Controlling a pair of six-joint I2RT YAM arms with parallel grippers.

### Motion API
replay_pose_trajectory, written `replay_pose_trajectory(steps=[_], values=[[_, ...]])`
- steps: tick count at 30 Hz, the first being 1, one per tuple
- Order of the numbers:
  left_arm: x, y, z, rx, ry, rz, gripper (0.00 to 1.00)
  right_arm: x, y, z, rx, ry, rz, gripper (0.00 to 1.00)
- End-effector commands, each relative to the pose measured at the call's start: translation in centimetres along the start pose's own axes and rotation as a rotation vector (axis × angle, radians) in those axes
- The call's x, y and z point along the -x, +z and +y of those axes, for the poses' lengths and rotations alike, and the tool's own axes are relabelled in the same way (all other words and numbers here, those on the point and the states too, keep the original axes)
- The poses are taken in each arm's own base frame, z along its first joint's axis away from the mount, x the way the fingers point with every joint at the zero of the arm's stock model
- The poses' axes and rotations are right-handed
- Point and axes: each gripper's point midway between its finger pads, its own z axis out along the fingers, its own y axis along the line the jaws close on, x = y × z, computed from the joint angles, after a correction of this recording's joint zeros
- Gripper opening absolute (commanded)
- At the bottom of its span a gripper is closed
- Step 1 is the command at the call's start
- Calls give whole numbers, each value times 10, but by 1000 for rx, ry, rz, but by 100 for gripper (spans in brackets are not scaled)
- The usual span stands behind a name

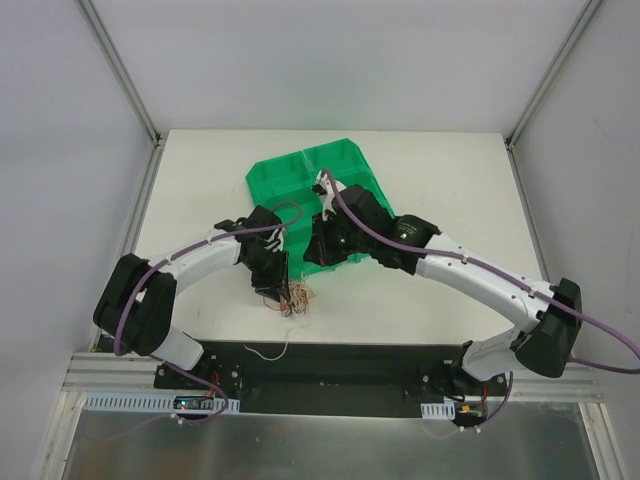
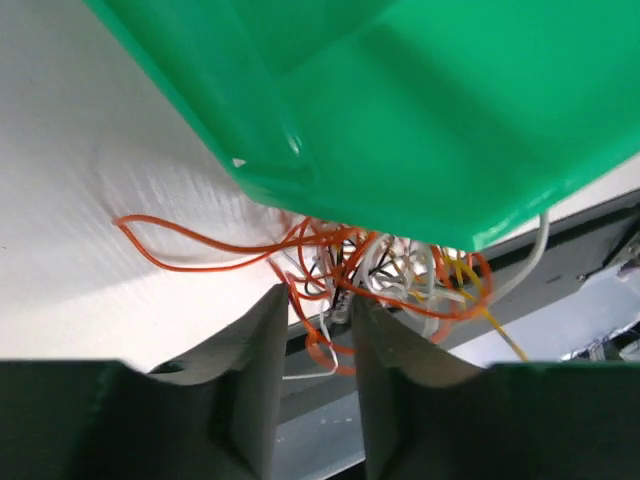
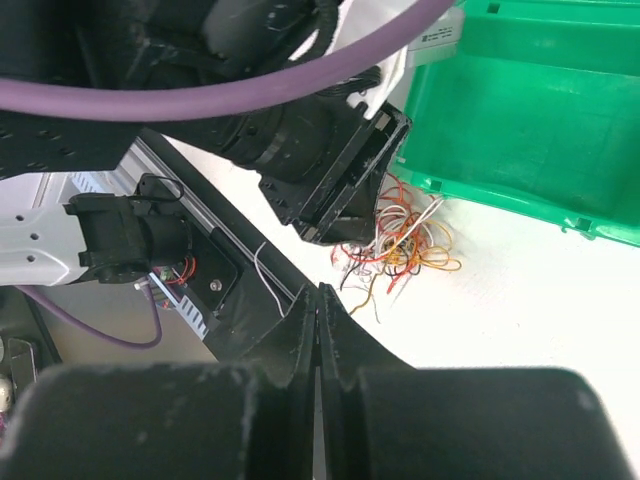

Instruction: Untangle the cables

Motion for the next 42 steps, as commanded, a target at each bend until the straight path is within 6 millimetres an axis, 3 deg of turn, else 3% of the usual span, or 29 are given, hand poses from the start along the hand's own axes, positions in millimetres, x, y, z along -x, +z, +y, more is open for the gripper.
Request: replay_pose_trajectory(steps=[1,4,8,12,17,20,25,28,35,42], values=[[14,3,11,82,-6,-38,21,35,-38,22,50,-17,-127,0],[10,3,20,92,-39,-32,2,51,-61,26,31,-42,-176,0],[7,-9,44,113,-123,-77,0,87,-114,29,-18,-76,-322,0],[7,-25,73,140,-249,-143,0,114,-167,15,-113,-94,-458,0],[8,-48,114,271,-377,-210,0,141,-248,-37,-423,-126,-627,0],[9,-57,129,335,-429,-218,0,154,-307,-62,-626,-160,-738,0],[12,-66,155,398,-535,-209,0,161,-408,-85,-894,-97,-939,0],[12,-70,170,418,-601,-211,0,160,-452,-85,-933,-64,-1050,0],[22,-91,200,498,-667,-274,0,150,-518,-93,-1085,-48,-1154,0],[28,-110,223,568,-687,-310,0,148,-567,-89,-1175,-67,-1208,0]])
